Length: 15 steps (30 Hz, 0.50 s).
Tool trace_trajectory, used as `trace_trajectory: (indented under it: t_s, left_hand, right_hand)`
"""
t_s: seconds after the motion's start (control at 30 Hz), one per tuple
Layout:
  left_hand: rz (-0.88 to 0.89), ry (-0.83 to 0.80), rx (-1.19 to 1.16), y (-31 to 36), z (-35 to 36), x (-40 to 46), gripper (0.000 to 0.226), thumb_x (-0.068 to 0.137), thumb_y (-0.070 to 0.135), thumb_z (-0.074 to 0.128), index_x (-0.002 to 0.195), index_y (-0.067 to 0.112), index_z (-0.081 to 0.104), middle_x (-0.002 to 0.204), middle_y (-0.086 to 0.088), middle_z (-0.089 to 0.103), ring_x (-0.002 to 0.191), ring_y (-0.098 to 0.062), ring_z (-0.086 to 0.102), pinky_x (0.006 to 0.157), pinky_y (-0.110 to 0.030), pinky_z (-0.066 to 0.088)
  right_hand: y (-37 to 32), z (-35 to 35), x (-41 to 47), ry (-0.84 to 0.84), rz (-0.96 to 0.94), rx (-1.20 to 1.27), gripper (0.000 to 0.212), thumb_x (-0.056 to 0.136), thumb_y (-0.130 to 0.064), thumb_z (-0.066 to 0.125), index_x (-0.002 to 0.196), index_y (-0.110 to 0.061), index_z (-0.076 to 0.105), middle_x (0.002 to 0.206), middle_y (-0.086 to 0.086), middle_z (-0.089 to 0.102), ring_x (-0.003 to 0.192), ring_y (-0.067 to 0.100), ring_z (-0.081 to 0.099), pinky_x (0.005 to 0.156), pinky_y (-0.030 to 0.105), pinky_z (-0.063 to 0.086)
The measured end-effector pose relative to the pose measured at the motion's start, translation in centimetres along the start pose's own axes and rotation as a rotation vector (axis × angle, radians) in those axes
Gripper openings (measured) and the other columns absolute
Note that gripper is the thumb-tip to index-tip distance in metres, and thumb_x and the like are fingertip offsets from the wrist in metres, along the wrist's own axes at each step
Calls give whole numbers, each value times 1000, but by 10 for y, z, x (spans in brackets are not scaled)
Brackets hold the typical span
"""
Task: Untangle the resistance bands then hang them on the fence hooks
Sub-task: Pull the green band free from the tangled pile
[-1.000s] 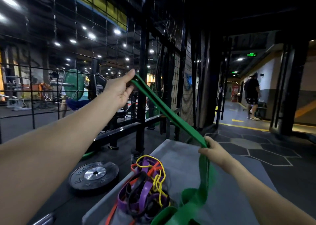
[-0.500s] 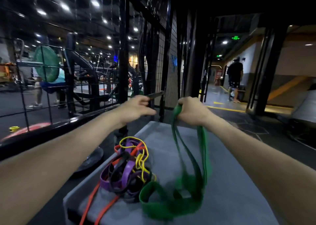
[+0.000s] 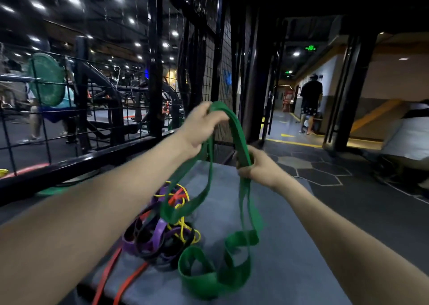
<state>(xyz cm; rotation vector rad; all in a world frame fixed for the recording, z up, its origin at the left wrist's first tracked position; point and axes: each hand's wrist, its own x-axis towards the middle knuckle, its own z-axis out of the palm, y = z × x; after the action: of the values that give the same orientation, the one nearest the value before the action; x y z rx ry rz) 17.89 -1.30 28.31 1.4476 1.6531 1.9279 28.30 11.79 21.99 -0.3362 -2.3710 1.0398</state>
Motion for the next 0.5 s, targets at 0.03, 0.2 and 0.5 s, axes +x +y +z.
trace_trajectory:
  t_s: [0.03,0.2,0.5]
  left_hand:
    - [9,29,-7,7,-7,1,14,90,6,51,81,17,53,81,4,56,78,-6,51,70,-21,36]
    - [-14,165,-134,3,-37,1,13,88,6,53,80,16,55,62,9,57,57,-4,52,56,-22,41]
    - [-193,321,-179,-27,-54,-7,25,90,7,50,68,17,51,54,3,46,51,-10,40,47,-20,34]
  right_hand:
    - [7,5,-2,-27,17,26,35,76,12,57,92,-18,49,76,0,48,70,15,48,61,23,45]
    - [18,7,-1,-66,24,-8,43,79,8,53,111,-20,48,86,2,52,74,17,52,66,26,46]
    - [-8,-38,-3,161,-11,-296,20,83,1,47,78,-17,55,67,-1,51,63,18,47,54,27,34]
